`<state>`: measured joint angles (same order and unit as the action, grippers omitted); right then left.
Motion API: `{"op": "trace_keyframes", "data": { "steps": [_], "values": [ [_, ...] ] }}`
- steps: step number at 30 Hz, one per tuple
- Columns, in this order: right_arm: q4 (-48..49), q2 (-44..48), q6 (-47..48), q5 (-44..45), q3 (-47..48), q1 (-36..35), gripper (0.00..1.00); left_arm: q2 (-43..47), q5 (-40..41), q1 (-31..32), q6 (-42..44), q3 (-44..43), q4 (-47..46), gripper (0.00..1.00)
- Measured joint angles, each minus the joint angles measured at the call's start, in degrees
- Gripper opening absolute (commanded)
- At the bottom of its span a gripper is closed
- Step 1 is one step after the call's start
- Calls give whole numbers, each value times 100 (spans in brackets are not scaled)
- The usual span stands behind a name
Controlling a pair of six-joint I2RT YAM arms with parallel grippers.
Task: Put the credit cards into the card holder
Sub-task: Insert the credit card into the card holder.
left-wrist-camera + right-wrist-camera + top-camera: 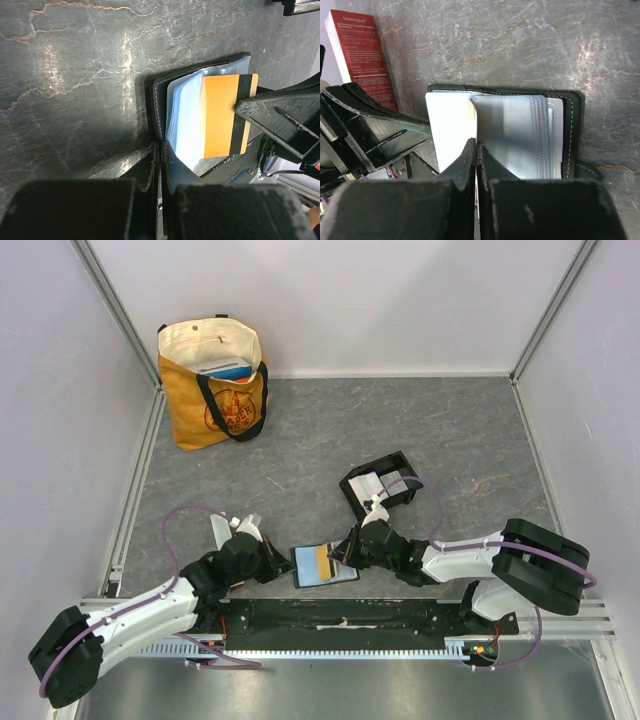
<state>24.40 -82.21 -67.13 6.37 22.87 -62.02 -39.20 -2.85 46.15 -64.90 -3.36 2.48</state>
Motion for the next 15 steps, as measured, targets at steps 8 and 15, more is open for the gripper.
{"op": "trace_keyframes", "data": {
  "steps": [8, 15],
  "values": [
    [48, -15, -229, -59, -72, 0, 0, 26, 28, 0, -2, 0, 28, 2],
    [297, -264, -238, -225, -22, 7, 0, 55, 81, 0, -2, 0, 57, 2]
  ]
}}
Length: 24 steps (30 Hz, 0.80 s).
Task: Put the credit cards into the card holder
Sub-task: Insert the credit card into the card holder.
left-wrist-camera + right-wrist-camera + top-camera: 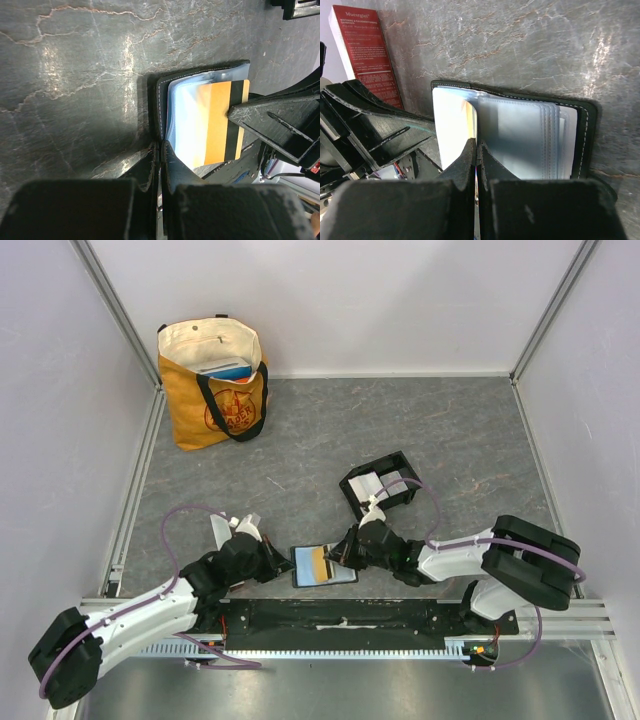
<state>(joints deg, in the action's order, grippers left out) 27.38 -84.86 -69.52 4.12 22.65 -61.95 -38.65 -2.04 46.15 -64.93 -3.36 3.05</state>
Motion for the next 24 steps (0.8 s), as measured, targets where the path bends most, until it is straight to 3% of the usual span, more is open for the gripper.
{"op": "trace_keyframes", "data": {
  "steps": [10, 14, 16, 22, 24],
  "values": [
    [-76, -214, 101, -142, 232, 0, 3, 96, 33, 0, -2, 0, 72, 2],
    [-363, -85, 146, -63, 267, -4, 13, 129, 31, 0, -2, 0, 111, 2],
    [-560, 0, 192, -20, 289, -7, 20, 181, 31, 0, -2, 0, 136, 2],
    [-1014, 39, 352, 44, 501, -13, 56, 391, 33, 0, -22, 0, 221, 2],
    [-1163, 55, 409, 50, 619, -35, 60, 437, 33, 0, -26, 0, 251, 2]
  ]
}}
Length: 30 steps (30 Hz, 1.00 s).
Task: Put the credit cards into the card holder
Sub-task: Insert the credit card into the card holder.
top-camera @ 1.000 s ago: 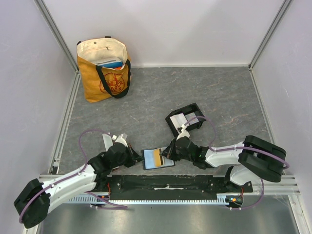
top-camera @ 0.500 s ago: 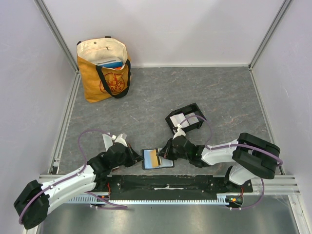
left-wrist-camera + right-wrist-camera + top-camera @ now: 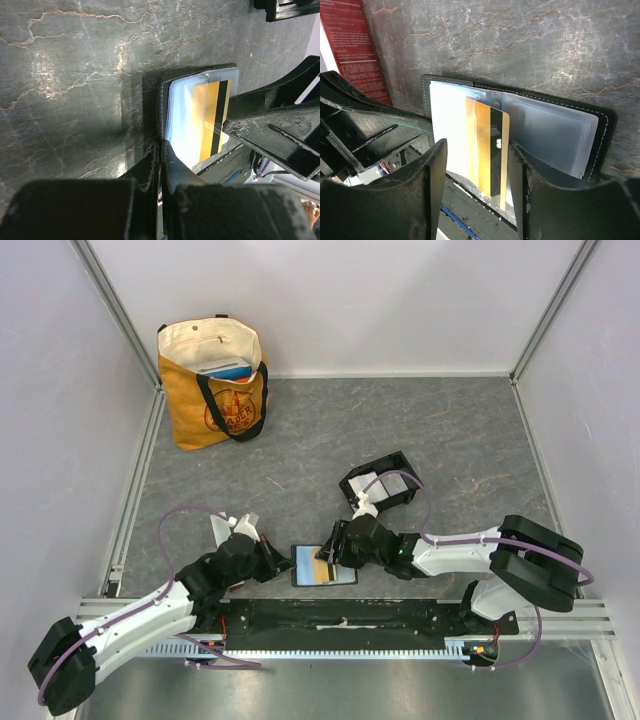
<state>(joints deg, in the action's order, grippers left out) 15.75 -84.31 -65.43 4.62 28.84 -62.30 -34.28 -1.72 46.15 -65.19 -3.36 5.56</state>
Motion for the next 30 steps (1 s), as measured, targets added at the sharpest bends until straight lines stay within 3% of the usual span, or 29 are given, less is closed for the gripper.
{"op": "trace_keyframes", "data": {
  "steps": [17, 30],
  "values": [
    [-1016, -140, 546, 168, 708, -197, 61, -22, -7, 0, -7, 0, 31, 2],
    [-885, -372, 638, -155, 850, -249, 48, -28, -11, 0, -7, 0, 37, 2]
  ]
}}
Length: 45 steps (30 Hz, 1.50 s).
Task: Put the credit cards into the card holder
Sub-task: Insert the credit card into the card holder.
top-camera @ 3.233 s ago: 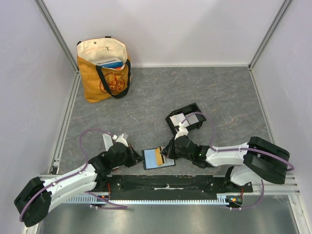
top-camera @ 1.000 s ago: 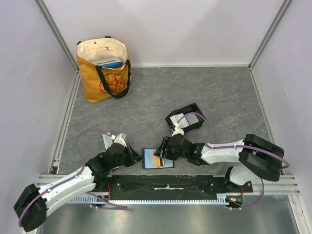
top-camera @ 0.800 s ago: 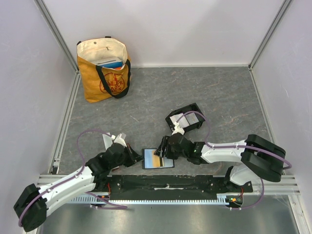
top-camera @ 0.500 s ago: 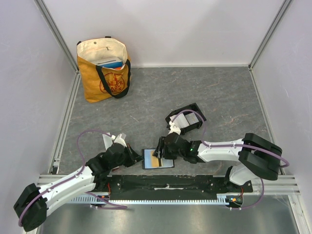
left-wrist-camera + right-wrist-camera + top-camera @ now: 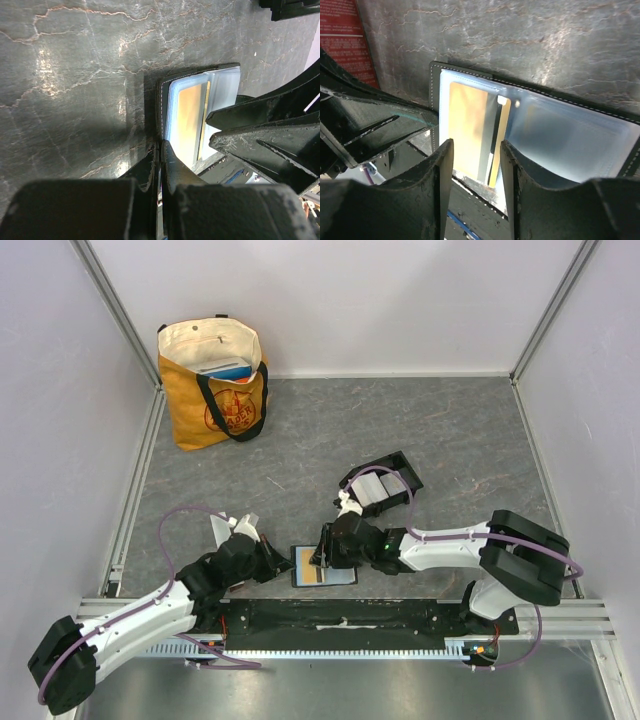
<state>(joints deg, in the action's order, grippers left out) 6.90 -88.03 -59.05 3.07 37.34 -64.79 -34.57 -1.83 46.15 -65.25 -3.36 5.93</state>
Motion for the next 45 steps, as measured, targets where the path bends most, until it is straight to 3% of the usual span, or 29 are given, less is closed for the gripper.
{"op": "trace_keyframes", "data": {
  "steps": [9, 18, 31, 40, 45],
  "values": [
    [396, -127, -50, -439, -2, -15, 40, 15, 0, 0, 0, 0, 0, 2],
    [-9, 118, 42, -13, -2, -35, 54, 114, 0, 0, 0, 0, 9, 2],
    [-46, -11, 63, 66, -2, -35, 54, 168, 0, 0, -2, 0, 44, 2],
    [188, -184, 90, -138, -2, -35, 34, 168, 4, 0, -2, 0, 103, 2],
    [164, -184, 166, -138, -2, -35, 35, 168, 7, 0, -2, 0, 142, 2]
  ]
}}
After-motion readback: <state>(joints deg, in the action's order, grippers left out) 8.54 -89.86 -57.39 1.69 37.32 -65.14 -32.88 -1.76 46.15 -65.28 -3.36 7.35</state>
